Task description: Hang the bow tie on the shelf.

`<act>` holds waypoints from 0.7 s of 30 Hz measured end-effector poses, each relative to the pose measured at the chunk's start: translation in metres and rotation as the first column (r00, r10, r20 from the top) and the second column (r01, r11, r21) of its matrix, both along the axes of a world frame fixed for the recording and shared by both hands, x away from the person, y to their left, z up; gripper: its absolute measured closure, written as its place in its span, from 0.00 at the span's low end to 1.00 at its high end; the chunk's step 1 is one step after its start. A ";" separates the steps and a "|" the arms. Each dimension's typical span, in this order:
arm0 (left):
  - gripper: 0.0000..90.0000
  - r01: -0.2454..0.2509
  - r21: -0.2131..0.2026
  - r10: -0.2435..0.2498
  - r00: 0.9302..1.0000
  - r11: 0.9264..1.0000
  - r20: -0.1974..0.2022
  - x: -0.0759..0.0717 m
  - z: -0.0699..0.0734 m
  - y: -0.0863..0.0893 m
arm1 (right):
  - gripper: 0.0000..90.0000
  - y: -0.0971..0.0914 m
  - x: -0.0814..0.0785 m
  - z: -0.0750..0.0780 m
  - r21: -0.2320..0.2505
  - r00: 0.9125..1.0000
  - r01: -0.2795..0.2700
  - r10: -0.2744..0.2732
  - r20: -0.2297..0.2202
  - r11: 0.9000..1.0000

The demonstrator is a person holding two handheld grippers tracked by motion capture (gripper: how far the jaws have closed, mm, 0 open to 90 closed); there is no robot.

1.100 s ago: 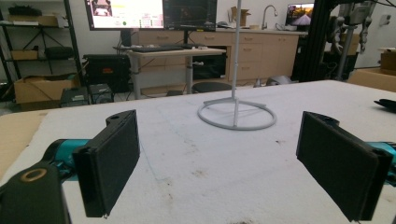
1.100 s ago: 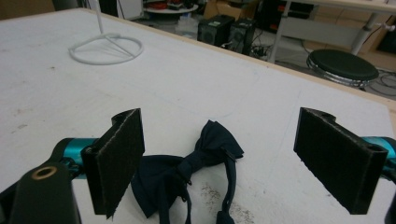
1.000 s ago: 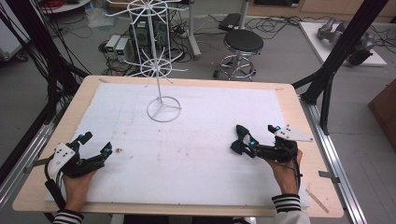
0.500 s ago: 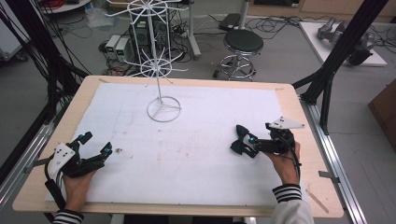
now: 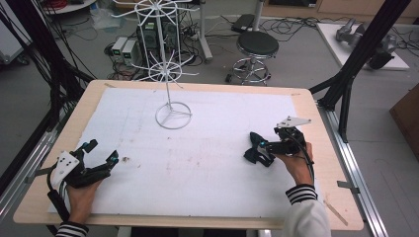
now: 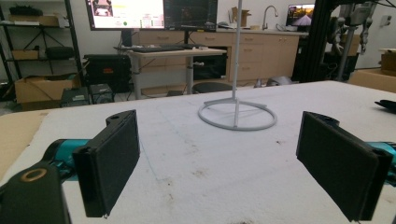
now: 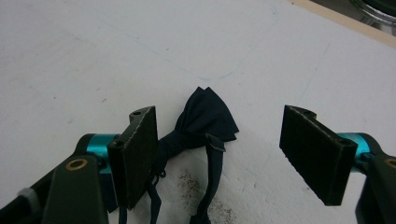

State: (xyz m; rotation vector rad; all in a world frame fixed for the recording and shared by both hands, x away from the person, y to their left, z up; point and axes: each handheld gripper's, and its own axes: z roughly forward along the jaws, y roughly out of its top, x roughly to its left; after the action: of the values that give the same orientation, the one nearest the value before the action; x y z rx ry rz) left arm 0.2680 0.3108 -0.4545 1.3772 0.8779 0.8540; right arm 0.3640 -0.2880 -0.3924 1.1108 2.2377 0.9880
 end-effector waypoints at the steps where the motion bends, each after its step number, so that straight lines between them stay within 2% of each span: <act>1: 0.15 0.000 0.000 0.000 1.000 1.000 0.000 0.000 0.000 0.000 | 0.31 0.000 0.001 0.000 -0.002 1.000 -0.002 0.002 -0.007 1.000; 5: 0.15 0.000 -0.001 0.000 1.000 1.000 0.000 0.000 0.000 0.000 | 0.37 0.001 0.004 -0.003 -0.023 0.999 -0.018 0.017 -0.033 1.000; 10: 0.15 0.000 -0.001 0.000 1.000 1.000 0.000 0.000 0.000 0.000 | 0.41 0.004 0.008 -0.009 -0.078 0.997 -0.029 0.024 -0.067 0.996; 17: 0.15 0.001 0.000 -0.001 1.000 1.000 0.000 0.000 0.000 0.000 | 0.51 0.005 0.011 -0.012 -0.104 0.995 -0.047 0.038 -0.087 0.993; 19: 0.15 0.001 -0.001 -0.001 1.000 1.000 0.001 0.000 0.000 0.000 | 0.55 0.006 0.012 -0.014 -0.131 0.994 -0.049 0.036 -0.105 0.990; 21: 0.15 0.001 0.000 -0.001 1.000 1.000 0.001 0.000 0.000 0.000 | 0.56 0.006 0.013 -0.016 -0.136 0.993 -0.050 0.035 -0.112 0.989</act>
State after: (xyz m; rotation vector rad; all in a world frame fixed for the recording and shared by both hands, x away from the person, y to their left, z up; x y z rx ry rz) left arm 0.2680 0.3107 -0.4545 1.3772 0.8763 0.8535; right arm 0.3767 -0.2819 -0.4081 1.0837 2.3862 0.7913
